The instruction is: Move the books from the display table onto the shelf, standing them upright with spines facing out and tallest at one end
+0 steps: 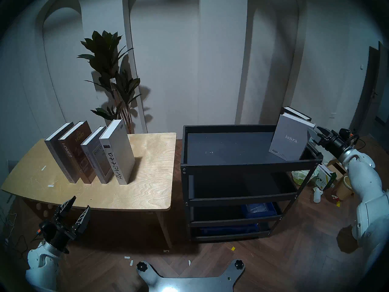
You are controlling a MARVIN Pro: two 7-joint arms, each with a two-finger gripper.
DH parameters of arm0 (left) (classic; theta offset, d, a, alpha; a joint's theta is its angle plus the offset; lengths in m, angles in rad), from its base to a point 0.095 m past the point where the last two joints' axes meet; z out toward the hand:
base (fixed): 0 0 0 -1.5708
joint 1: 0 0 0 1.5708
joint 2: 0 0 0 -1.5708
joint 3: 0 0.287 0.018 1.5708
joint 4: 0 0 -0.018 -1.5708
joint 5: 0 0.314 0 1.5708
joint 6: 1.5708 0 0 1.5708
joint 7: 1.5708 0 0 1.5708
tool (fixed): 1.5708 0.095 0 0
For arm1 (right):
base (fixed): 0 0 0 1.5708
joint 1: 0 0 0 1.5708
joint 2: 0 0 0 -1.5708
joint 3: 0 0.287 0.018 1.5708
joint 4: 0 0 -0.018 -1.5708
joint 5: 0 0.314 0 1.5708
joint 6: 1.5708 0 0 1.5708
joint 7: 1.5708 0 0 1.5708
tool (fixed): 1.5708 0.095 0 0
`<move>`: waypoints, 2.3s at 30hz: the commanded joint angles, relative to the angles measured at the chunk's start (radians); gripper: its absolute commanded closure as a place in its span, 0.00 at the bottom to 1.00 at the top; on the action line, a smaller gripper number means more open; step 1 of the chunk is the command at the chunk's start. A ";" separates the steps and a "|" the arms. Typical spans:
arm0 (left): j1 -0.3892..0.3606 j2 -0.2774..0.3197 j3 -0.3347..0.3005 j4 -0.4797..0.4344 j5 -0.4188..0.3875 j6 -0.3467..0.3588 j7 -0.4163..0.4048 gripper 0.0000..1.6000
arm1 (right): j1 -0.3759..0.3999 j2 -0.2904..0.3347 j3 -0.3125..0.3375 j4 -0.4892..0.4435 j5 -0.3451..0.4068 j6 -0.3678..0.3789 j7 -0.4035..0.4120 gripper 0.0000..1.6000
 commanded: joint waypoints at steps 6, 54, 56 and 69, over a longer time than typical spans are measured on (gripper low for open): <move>-0.002 0.000 -0.003 -0.015 -0.001 -0.002 0.002 0.00 | 0.133 -0.039 -0.032 0.071 -0.035 -0.024 0.030 0.00; -0.002 0.001 -0.001 -0.013 -0.001 -0.002 0.002 0.00 | -0.077 -0.105 0.137 0.000 0.077 -0.239 0.142 0.85; -0.002 0.001 -0.001 -0.013 -0.001 -0.002 0.002 0.00 | -0.093 -0.117 0.143 -0.009 0.082 -0.250 0.138 0.99; -0.004 0.002 -0.001 -0.011 -0.001 -0.002 0.002 0.00 | -0.177 -0.204 0.203 -0.118 0.133 -0.344 0.074 1.00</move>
